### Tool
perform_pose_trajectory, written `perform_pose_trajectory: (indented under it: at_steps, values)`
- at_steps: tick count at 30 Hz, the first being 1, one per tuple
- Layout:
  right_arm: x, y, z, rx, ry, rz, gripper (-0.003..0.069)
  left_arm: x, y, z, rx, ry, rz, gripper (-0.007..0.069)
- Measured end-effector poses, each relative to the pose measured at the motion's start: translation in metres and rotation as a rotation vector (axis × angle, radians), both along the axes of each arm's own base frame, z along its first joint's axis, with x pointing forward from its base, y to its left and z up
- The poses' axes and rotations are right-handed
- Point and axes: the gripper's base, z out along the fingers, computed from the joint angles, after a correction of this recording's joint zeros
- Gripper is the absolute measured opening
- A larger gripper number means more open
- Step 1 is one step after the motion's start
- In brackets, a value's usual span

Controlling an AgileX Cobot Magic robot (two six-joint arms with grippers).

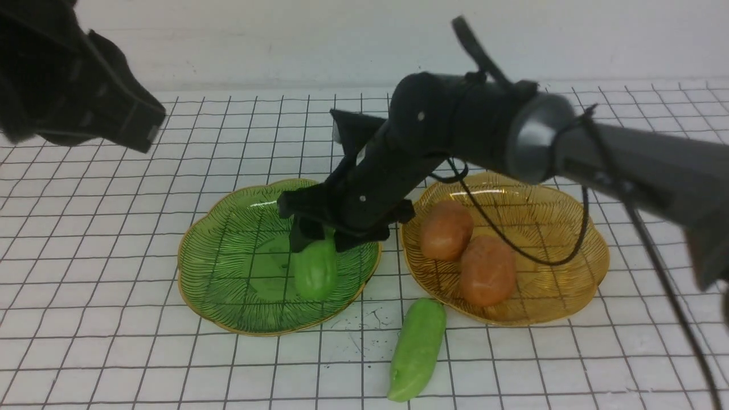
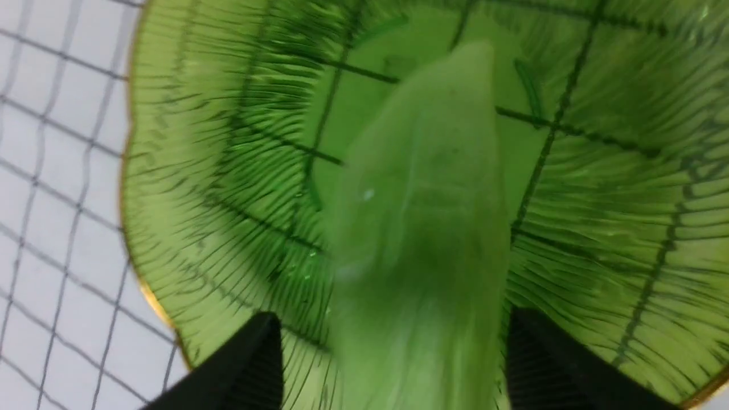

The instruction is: Put different types of vegetables on the plate.

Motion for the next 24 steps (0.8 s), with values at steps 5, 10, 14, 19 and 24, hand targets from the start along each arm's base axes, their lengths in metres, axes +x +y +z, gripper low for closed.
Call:
perform_pose_trajectory:
  at_steps: [5, 10, 14, 19, 24]
  values:
    - [0.002, -0.001, 0.002, -0.061, 0.035, 0.012, 0.0568, -0.016, 0.01, 0.008, -0.006, -0.049, 0.008, -0.0008]
    - [0.005, -0.01, 0.034, -0.157, 0.002, 0.079, 0.0567, -0.035, 0.021, 0.005, 0.001, -0.069, 0.02, -0.0008]
    - [0.005, -0.027, 0.07, -0.165, -0.088, 0.047, 0.0521, -0.051, 0.032, -0.003, 0.014, -0.079, 0.059, -0.0008]
    - [-0.035, -0.043, 0.105, -0.158, -0.094, 0.042, 0.046, -0.071, 0.049, -0.02, 0.027, -0.073, 0.146, -0.0008]
    - [-0.067, -0.051, 0.075, -0.265, 0.012, 0.048, 0.0454, -0.081, 0.055, -0.029, 0.024, -0.069, 0.168, -0.0008]
